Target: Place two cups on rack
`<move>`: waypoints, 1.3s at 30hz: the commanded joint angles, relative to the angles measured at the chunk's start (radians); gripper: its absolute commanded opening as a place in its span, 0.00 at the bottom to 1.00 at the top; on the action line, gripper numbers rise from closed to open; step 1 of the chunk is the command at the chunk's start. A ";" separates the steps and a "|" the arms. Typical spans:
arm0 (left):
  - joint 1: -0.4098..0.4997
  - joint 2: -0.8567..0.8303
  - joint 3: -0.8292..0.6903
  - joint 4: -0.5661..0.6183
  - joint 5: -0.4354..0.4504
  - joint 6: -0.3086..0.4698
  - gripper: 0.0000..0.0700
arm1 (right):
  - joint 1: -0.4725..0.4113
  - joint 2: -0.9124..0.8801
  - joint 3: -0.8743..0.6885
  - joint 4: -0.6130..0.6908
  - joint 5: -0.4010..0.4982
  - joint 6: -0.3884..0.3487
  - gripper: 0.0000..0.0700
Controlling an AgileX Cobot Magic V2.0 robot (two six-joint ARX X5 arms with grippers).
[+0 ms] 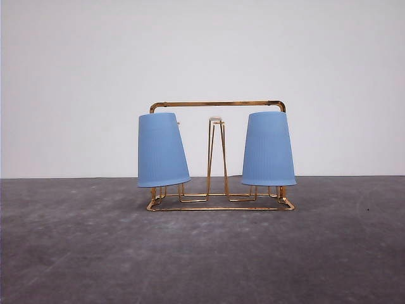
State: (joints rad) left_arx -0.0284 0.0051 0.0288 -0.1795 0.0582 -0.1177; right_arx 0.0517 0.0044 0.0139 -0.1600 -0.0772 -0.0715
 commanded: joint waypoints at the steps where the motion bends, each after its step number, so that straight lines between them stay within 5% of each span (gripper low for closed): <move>1: 0.001 -0.002 -0.015 -0.007 0.001 0.000 0.02 | 0.000 -0.001 -0.002 0.010 0.000 0.011 0.02; 39: 0.001 -0.002 -0.015 -0.007 0.001 0.000 0.02 | 0.000 -0.001 -0.002 0.010 0.000 0.011 0.02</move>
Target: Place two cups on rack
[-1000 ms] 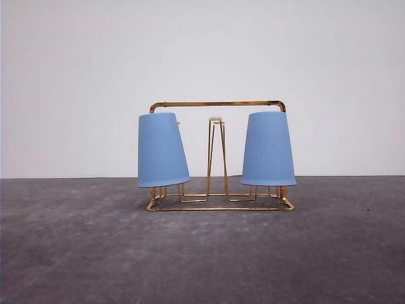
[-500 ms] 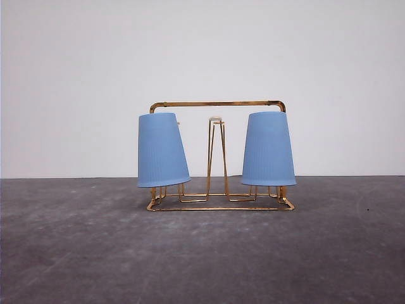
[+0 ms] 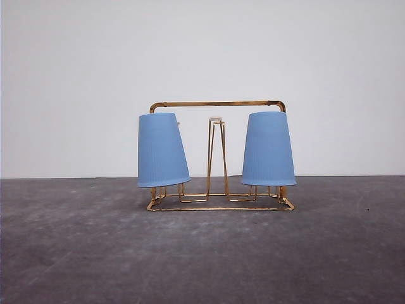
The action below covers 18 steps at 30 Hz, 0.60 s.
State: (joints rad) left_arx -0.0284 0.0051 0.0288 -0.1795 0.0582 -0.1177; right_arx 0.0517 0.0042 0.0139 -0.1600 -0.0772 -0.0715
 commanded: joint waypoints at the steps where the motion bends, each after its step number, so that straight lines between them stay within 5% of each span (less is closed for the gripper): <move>1: 0.001 -0.002 -0.015 -0.007 0.001 0.000 0.02 | 0.000 -0.001 -0.002 0.010 0.000 0.011 0.02; 18: 0.001 -0.002 -0.015 -0.007 0.001 0.000 0.02 | 0.000 -0.001 -0.002 0.010 0.000 0.011 0.02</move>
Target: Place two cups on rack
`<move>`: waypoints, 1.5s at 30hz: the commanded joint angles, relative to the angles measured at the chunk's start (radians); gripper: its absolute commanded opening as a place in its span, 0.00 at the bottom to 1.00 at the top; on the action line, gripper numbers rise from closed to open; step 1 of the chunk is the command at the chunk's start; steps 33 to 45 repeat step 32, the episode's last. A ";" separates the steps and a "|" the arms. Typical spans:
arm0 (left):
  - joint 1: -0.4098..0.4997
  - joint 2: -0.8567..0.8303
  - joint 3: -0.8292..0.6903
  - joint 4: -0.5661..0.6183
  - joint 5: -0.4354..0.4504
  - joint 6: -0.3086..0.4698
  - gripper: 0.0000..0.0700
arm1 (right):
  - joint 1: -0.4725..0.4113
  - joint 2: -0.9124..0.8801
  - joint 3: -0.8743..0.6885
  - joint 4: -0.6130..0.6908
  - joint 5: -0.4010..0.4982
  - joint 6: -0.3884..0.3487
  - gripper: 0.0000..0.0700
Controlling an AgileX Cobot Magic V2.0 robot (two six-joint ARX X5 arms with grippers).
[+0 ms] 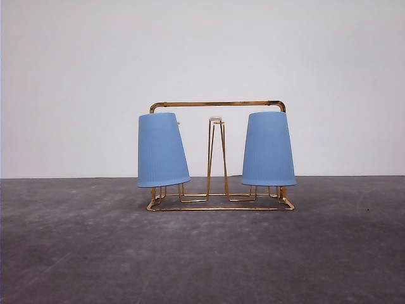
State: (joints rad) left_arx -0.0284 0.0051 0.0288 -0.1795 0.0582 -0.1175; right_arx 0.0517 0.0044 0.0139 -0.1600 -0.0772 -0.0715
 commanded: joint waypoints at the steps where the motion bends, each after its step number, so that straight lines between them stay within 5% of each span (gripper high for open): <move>1: 0.001 -0.002 -0.015 -0.007 0.001 0.000 0.02 | 0.000 -0.001 -0.002 0.010 0.000 0.011 0.02; 45: 0.001 -0.002 -0.015 -0.007 0.001 0.000 0.02 | 0.000 -0.001 -0.002 0.010 0.000 0.011 0.02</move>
